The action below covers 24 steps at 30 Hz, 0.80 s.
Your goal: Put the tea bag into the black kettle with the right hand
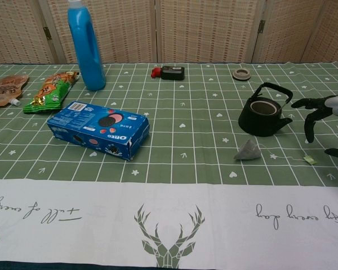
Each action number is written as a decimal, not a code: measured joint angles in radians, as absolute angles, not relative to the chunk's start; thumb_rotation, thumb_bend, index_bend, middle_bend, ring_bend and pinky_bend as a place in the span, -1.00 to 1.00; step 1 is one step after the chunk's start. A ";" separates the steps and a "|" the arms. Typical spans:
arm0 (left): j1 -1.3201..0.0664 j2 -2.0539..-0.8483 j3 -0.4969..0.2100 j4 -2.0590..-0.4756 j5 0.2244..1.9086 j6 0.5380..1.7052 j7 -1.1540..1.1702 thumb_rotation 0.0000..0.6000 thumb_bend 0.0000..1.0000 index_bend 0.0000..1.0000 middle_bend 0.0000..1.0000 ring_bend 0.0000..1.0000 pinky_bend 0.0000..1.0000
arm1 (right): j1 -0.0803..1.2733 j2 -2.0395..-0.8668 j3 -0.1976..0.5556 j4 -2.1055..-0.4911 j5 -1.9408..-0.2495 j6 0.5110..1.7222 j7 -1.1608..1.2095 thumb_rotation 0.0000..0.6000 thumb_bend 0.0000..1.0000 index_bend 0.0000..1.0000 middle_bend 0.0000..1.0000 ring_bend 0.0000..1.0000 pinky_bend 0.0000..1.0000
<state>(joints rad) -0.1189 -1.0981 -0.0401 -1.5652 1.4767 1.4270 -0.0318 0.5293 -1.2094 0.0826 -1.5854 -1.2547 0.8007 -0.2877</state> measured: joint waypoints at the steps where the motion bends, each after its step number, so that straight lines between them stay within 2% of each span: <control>1: -0.119 -1.098 -0.040 -1.565 1.476 1.426 -0.032 1.00 -0.32 -1.00 -0.91 -0.89 -0.74 | 0.533 -1.214 0.079 -1.582 -1.246 0.798 -0.302 1.00 -0.20 -0.34 -1.00 -1.00 -1.00; 11: -0.114 -1.090 -0.034 -1.577 1.486 1.434 -0.037 1.00 -0.32 -1.00 -0.91 -0.89 -0.74 | 0.545 -1.274 0.054 -1.554 -1.219 0.848 -0.381 1.00 -0.20 -0.35 -1.00 -1.00 -1.00; 24: -0.115 -1.091 -0.033 -1.578 1.484 1.434 -0.032 1.00 -0.32 -1.00 -0.91 -0.89 -0.74 | 0.533 -1.366 0.028 -1.411 -1.265 0.888 -0.335 1.00 -0.20 -0.35 -1.00 -1.00 -1.00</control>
